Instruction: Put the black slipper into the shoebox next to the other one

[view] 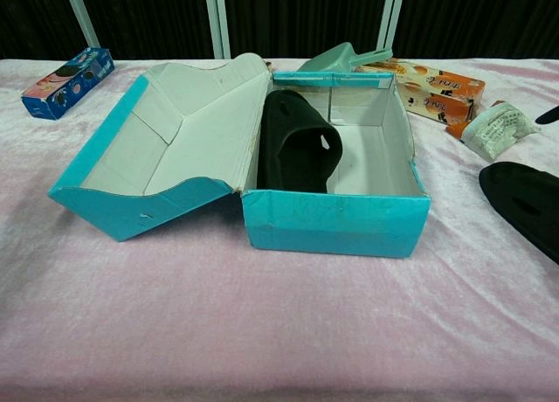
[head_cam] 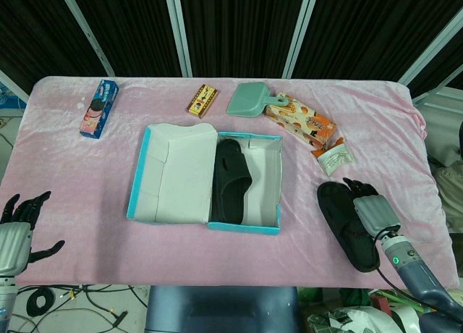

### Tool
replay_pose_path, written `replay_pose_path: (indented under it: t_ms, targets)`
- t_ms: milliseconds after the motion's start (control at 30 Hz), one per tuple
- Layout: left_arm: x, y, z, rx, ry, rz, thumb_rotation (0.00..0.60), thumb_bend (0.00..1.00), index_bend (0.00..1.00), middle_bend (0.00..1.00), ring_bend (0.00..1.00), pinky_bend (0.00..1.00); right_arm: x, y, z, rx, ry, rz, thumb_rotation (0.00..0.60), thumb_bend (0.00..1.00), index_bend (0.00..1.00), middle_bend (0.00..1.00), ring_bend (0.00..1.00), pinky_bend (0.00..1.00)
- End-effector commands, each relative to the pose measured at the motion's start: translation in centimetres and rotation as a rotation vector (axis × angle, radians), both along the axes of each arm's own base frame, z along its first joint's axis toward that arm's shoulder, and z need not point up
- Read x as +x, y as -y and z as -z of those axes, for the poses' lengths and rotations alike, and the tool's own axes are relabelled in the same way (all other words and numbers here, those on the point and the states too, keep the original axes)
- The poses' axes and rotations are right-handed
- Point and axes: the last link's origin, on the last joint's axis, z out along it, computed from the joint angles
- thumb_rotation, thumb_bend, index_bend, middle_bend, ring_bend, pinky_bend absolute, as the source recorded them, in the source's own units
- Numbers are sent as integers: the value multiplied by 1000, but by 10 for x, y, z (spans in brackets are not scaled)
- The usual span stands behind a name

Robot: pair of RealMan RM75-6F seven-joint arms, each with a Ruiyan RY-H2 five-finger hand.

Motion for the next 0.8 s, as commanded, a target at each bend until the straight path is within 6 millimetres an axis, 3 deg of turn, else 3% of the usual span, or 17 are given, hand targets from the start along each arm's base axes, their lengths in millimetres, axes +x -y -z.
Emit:
replay_pose_path:
  t_ms: [33, 800]
  targets:
    - [0, 0, 0, -1, 1, -1, 600, 0, 91, 180, 158, 14, 1, 4, 1, 12, -12, 1, 600, 90, 0, 0, 0, 95]
    - [-5, -1, 4, -13, 10, -26, 600, 0, 88, 177, 158, 14, 18, 60, 20, 255, -246, 37, 600, 94, 0, 0, 0, 94]
